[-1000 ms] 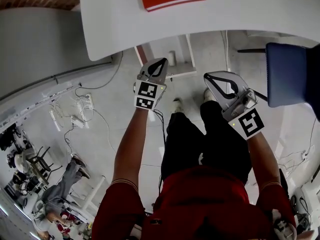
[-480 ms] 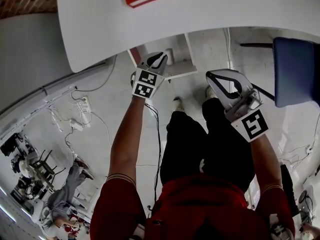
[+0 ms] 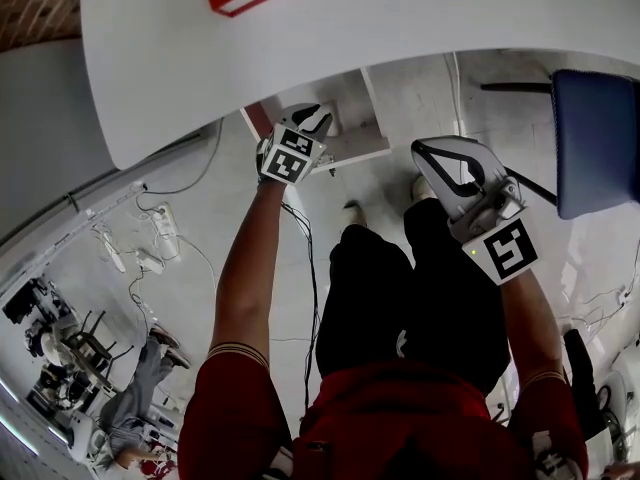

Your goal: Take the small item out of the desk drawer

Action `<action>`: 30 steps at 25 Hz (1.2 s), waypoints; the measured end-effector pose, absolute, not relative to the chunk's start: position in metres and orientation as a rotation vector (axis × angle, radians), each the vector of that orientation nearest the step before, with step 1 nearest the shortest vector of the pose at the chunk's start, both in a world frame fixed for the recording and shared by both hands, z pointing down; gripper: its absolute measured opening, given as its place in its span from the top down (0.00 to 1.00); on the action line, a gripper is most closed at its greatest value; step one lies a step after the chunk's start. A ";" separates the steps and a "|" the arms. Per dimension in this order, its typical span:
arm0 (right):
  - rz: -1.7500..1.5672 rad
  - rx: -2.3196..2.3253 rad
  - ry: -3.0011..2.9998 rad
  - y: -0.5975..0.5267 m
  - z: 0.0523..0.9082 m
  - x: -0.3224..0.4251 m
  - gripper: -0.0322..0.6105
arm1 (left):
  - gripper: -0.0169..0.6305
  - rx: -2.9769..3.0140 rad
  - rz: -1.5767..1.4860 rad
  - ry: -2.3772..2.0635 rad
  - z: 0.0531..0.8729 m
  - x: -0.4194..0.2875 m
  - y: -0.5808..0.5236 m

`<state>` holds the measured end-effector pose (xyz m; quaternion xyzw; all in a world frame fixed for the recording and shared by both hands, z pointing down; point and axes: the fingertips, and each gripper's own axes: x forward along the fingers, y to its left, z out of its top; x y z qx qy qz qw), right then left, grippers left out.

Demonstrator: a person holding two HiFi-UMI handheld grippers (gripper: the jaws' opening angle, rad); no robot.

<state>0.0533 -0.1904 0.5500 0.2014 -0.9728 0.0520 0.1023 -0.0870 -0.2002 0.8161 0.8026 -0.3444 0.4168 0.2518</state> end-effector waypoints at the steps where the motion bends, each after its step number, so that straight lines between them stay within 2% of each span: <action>1: 0.149 0.593 -2.874 -0.191 0.554 0.053 0.93 | 0.80 2.174 1.148 -0.922 0.824 -0.088 -0.200; 21: 0.136 0.627 -2.856 -0.204 0.606 0.064 0.93 | 0.76 2.063 1.356 -0.698 0.922 -0.093 -0.197; 30: 0.142 0.628 -2.844 -0.205 0.611 0.068 0.93 | 0.86 2.036 1.396 -0.714 0.933 -0.101 -0.197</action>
